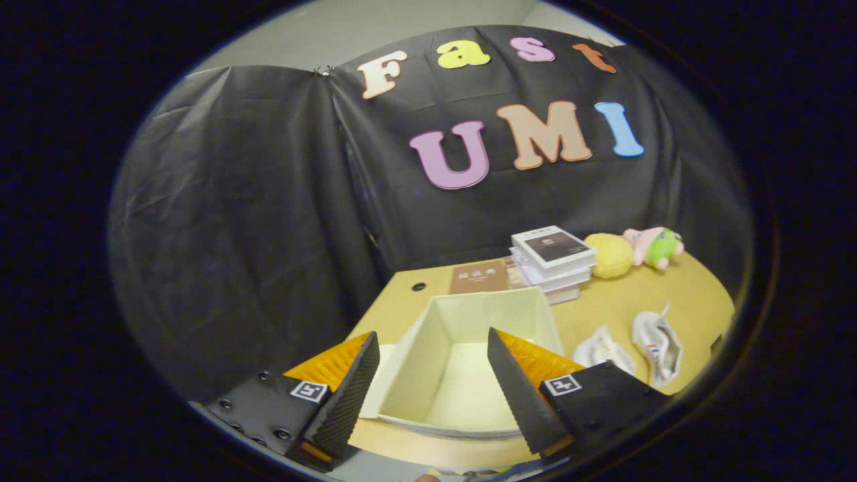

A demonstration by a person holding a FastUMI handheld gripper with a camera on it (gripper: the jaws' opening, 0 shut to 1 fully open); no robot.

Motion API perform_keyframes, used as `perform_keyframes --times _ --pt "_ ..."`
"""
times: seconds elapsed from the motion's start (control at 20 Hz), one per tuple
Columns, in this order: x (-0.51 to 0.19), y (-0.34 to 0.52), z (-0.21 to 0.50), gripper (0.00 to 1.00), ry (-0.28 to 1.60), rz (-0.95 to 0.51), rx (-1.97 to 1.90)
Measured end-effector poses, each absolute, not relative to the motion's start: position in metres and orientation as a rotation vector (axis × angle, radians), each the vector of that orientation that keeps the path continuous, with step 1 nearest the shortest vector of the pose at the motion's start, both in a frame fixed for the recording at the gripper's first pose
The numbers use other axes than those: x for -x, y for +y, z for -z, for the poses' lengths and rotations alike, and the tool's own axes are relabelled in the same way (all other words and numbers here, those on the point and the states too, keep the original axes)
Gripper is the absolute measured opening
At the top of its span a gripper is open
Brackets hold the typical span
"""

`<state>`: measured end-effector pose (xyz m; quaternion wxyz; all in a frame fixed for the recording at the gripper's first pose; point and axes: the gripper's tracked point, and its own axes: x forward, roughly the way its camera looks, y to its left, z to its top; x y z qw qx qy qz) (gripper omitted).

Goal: Open the storage box then place both shoes into the box .Put the left shoe in first, then the right shoe, with the right side of both shoes facing outward in a uniform manner.

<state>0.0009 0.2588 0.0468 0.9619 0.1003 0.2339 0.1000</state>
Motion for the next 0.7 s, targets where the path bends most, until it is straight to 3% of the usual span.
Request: perform_keyframes --times 0.35,0.7 --pt "0.000 0.107 0.023 1.00 0.736 0.115 0.077" --pt "0.008 0.041 0.104 1.00 0.992 0.195 0.172"
